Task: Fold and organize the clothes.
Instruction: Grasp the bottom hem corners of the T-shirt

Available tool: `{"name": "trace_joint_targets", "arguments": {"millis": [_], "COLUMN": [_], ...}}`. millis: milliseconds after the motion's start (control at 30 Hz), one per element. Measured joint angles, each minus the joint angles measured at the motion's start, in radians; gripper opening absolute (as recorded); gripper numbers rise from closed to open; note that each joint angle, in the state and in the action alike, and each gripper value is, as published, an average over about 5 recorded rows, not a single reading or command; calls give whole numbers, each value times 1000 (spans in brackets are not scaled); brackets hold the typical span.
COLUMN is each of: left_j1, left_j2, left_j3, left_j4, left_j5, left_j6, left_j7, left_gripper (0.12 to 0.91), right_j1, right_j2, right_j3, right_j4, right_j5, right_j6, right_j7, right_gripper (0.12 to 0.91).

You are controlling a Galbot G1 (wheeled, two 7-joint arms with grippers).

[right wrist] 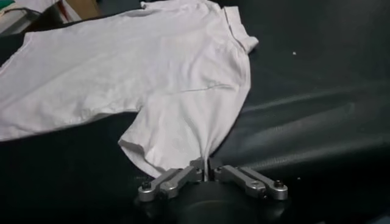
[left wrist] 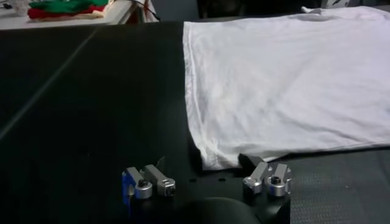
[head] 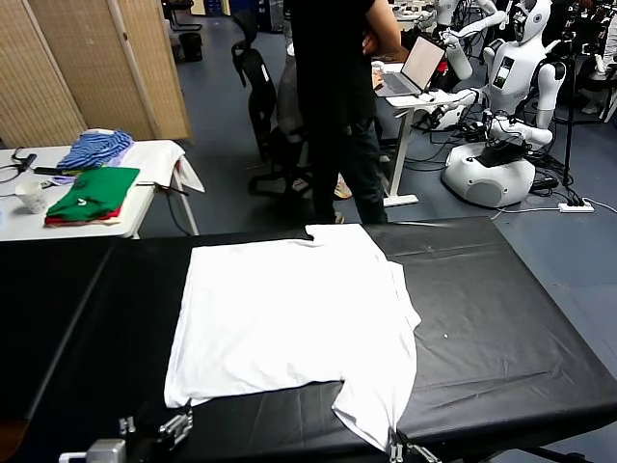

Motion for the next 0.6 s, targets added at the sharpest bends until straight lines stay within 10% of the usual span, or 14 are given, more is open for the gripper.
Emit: {"name": "trace_joint_targets", "arguments": {"millis": [367,600], "left_j1": [24,62], "left_j2": [19,50], "left_j3": [-8,-28], "left_j4": [-35,-88], "left_j5": [-44,-58], "left_j6": [42,122], "left_j7": [21,43], "left_gripper": [214,149], "right_j1": [-43,-75], "right_j2": [-22,-52], "right_j3": [44,106], "right_j4": [79,124], "right_j5": [159,310], "right_j6": [-112,-159], "right_j7": [88,160], "right_gripper": [141,141]}}
